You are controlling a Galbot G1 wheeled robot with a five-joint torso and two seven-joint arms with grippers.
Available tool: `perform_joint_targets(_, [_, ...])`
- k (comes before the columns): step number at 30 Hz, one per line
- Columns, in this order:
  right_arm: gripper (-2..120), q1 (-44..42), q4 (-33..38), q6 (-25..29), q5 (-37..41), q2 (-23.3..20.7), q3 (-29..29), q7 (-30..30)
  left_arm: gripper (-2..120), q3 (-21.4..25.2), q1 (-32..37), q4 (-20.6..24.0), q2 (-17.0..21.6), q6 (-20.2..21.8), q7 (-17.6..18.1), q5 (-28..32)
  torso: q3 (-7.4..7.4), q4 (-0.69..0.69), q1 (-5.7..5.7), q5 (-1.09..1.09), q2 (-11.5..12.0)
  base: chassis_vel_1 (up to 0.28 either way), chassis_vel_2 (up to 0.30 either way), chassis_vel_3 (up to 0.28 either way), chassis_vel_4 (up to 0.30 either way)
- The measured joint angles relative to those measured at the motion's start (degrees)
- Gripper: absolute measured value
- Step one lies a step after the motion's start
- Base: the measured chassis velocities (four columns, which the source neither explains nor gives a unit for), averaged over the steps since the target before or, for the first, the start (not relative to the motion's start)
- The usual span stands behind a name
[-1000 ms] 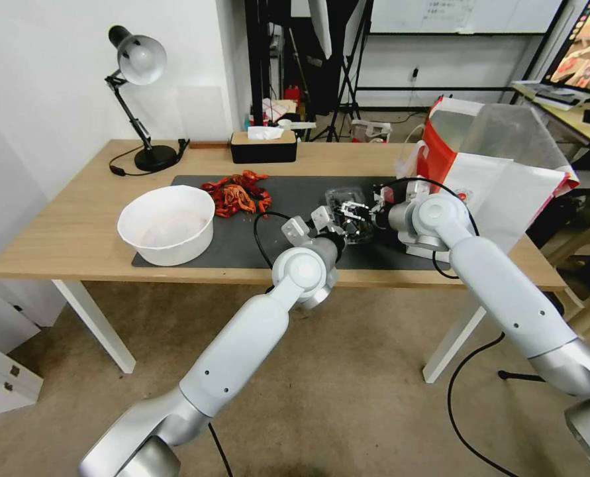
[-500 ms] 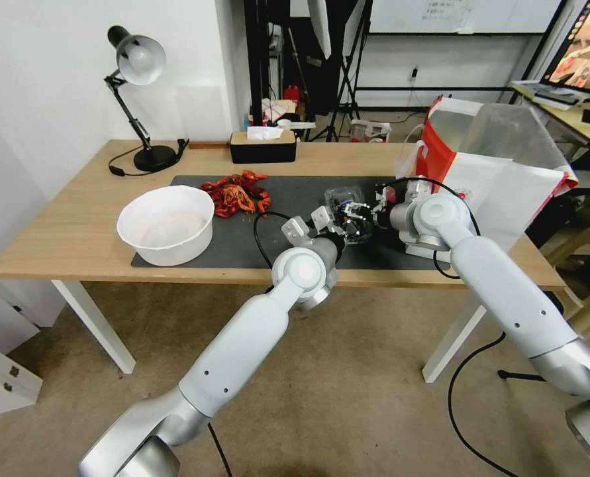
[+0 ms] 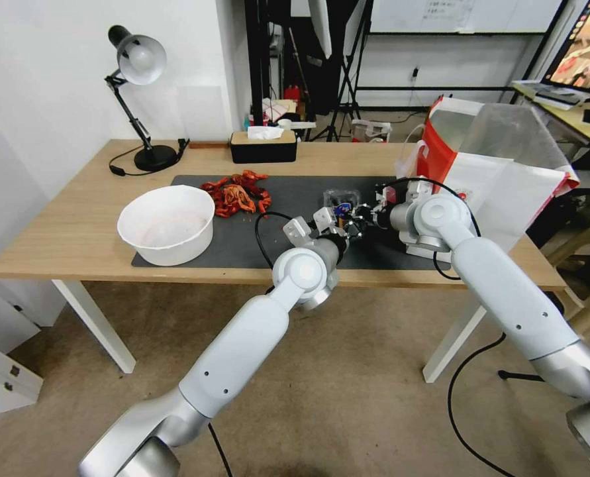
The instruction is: Close the takeout container lid, then place the container into the takeout bag.
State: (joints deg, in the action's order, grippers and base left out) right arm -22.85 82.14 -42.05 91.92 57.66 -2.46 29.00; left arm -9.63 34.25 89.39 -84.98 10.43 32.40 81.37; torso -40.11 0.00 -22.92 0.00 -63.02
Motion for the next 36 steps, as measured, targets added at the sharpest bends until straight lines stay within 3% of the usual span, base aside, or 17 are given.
perform_joint_targets(21, [0,0.1,-0.4,-0.1,0.2,-0.1,0.6,0.4,0,1.8,1.7,3.1,4.0,-0.2,-0.2,-0.2,0.0,0.0,0.01,0.0,0.0,0.0,0.0,0.0,0.0])
perform_joint_targets(33, [0,1.0,-1.0,-0.1,0.3,0.6,0.2,0.5,0,4.0,5.8,9.0,9.0,0.1,-0.5,-0.9,0.0,-0.01,0.0,-0.01,0.0,0.0,0.0,0.0,0.0])
perform_joint_targets(36, [0,1.1,-1.2,-0.1,0.3,1.1,0.1,0.5,0,5.3,8.3,12.1,11.4,0.1,-1.0,-1.4,0.0,0.0,0.0,-0.01,0.0,0.0,0.0,0.0,0.0])
